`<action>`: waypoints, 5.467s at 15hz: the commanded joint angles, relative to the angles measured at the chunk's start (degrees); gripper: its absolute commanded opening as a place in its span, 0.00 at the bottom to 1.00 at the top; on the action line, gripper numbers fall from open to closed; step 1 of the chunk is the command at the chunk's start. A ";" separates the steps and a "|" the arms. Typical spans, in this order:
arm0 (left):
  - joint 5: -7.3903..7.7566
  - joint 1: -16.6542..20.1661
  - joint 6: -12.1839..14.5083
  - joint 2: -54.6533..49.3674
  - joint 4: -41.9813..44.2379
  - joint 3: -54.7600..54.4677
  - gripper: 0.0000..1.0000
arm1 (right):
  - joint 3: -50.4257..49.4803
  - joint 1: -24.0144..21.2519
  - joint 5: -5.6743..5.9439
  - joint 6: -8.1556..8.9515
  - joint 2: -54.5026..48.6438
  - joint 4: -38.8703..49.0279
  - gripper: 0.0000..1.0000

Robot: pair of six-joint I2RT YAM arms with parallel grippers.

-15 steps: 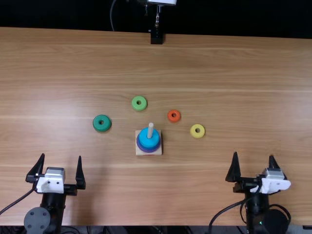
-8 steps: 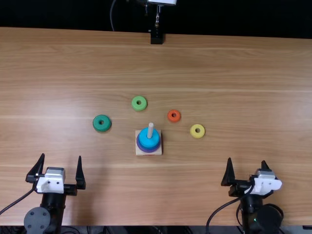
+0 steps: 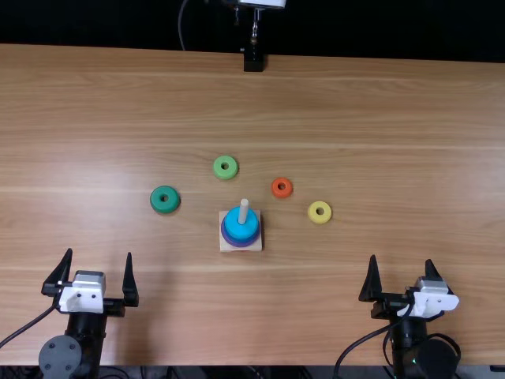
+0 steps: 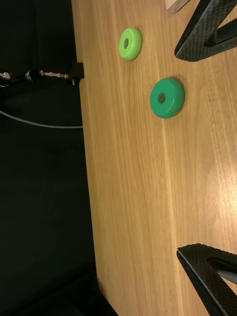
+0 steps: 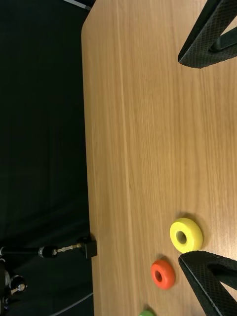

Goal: Build the Hanoi tower: stack the rings onto the peg from bottom to top in this color order: purple, dark blue, light blue, dark green, light green, yellow, orange.

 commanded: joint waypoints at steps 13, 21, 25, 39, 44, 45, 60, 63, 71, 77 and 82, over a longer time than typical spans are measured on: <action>-0.16 1.12 0.59 -0.69 -1.09 -0.73 1.00 | -0.73 -0.54 -0.02 0.20 -0.71 -0.22 1.00; 0.68 0.33 1.22 13.81 -0.14 12.98 1.00 | -0.73 -0.54 -0.02 0.20 -0.71 -0.22 1.00; 0.58 0.68 1.12 21.28 -0.14 23.26 1.00 | -0.73 -0.54 -0.02 0.20 -0.71 -0.22 1.00; 9.75 -3.19 0.90 74.02 -6.47 54.90 1.00 | -0.73 -0.54 -0.02 0.20 -0.71 -0.22 1.00; 12.39 -3.01 1.01 88.43 -15.44 64.13 1.00 | -0.73 -0.54 -0.02 0.20 -0.71 -0.22 1.00; 12.39 -3.10 1.01 91.51 -18.50 67.03 1.00 | -0.73 -0.54 -0.02 0.20 -0.71 -0.22 1.00; 2.05 -9.52 10.61 111.02 -37.16 80.04 1.00 | -0.73 -0.54 -0.02 0.20 -0.71 -0.22 1.00; 1.95 -9.69 10.71 112.25 -37.27 80.04 1.00 | -0.73 -0.54 -0.02 0.20 -0.71 -0.22 1.00; 1.95 -9.78 10.71 115.15 -37.06 80.04 1.00 | -0.73 -0.54 -0.02 0.20 -0.71 -0.22 1.00; 1.21 -11.71 11.14 115.06 -36.95 79.95 0.00 | -0.73 -0.54 -0.02 0.20 -0.71 -0.22 1.00; 0.68 -11.80 10.71 114.36 -43.17 86.89 0.00 | -0.73 -0.54 -0.02 0.20 -0.71 -0.22 1.00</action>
